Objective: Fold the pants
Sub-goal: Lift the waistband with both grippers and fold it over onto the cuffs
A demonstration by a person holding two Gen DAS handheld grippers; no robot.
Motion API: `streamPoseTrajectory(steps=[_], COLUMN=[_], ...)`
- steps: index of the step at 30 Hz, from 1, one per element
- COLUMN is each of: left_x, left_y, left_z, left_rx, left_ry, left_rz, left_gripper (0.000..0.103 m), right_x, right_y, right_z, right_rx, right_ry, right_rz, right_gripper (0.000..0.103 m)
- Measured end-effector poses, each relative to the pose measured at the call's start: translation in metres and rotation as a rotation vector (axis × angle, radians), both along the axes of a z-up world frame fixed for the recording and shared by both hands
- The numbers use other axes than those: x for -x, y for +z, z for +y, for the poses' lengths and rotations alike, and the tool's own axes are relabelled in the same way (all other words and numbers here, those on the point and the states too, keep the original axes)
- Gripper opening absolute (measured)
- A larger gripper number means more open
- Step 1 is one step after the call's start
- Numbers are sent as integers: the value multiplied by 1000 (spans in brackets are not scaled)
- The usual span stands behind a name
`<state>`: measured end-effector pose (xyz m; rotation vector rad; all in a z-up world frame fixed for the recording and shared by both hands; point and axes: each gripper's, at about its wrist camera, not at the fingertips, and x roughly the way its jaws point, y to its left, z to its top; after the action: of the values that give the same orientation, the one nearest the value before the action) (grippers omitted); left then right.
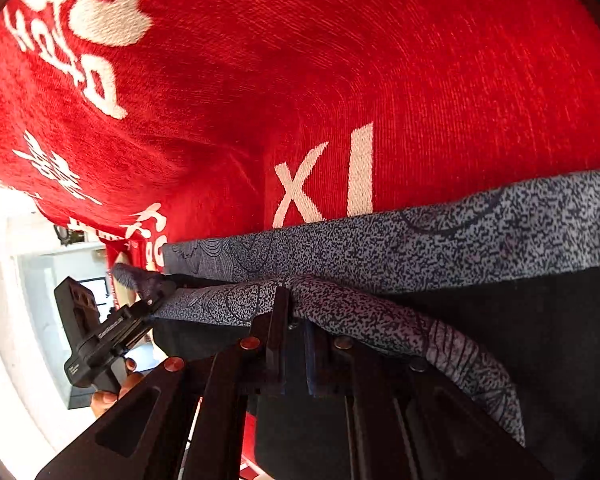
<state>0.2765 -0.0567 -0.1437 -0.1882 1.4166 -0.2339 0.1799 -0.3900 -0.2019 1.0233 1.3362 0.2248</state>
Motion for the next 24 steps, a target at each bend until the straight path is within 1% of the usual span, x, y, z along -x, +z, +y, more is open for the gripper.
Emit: streamPoseTrajectory(steps=[1,2,3,4,5,6,8,9,12,14,16,19,20,21,22,23,24], left_x=[5,10,15,22,26,31,41,48,84,109,134,173,183,194,208,217,228], left_y=[7,15,25,37,45,50,54,54,54,54,50,46,44,42,40,41,41], left_z=[-2,-5,-8,-8,-7,-10,-17,-24,-58,-79,-102,-133,-143,-153,-166,-174,-182], left_rx=[-15,-63,-128,-167,-178,-189,-216,-228,-242,-225,-185,-101,-87,-82,-78,-69,-54], left_ry=[-22,-43,-58,-67,-79,-96,-116,-135,-243,-306,-367,-448,-476,-511,-557,-582,-606], left_rz=[-6,-29,-75,-136,-166,-165,-154,-147,-132,-122,-93,-43,-38,-36,-40,-42,-42], left_gripper=[32,44,81,91,91,91,91,91,91,91,91,91,91,91,91,91,91], right_x=[0,0,-2,-3,-5,-6,-9,-9,5,28,65,146,168,206,233,257,289], right_y=[-1,-3,-3,-2,0,5,19,31,64,82,98,109,109,111,112,112,112], right_z=[-1,-3,-4,-6,-8,-9,-14,-16,-23,-30,-36,-50,-58,-62,-64,-68,-70], right_rx=[-11,-20,-27,-30,-33,-36,-48,-39,27,69,127,207,222,242,254,263,274], right_ry=[4,8,10,13,16,20,24,23,17,-3,-25,-89,-113,-158,-197,-230,-282], right_rz=[3,11,19,24,23,9,-39,-62,-115,-131,-132,-83,-65,-33,-8,10,35], right_gripper=[8,8,9,15,28,38,81,85,85,85,85,85,85,85,85,85,85])
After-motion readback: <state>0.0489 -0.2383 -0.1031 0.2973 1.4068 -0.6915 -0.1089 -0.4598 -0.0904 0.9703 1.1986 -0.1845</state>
